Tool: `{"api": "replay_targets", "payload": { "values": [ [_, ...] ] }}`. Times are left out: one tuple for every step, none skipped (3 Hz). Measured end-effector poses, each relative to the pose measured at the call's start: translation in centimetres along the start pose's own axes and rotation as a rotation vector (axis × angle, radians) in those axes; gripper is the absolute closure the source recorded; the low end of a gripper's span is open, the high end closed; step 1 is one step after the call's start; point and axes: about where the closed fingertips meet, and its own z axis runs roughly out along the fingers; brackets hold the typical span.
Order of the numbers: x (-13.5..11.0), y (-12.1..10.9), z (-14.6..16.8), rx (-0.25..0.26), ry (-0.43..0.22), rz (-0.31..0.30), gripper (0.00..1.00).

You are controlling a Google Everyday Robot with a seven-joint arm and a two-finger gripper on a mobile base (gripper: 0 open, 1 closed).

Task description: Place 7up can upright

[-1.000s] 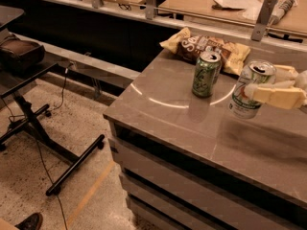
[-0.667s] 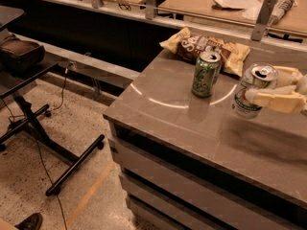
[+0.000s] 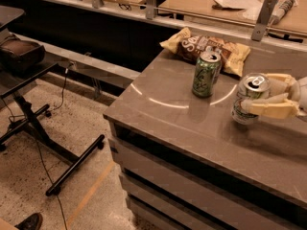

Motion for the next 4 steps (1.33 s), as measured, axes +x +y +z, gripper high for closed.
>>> {"api": "replay_targets", "payload": {
  "values": [
    [1.31,0.19,0.42,-0.020,0.050,0.065,0.59],
    [1.88,0.60,0.50,-0.020,0.031,0.178,0.26],
    [1.83,0.45,0.36,-0.019,-0.043,0.253,0.04],
    [1.07,0.36,0.27,-0.037,-0.103,0.257,0.00]
  ]
}}
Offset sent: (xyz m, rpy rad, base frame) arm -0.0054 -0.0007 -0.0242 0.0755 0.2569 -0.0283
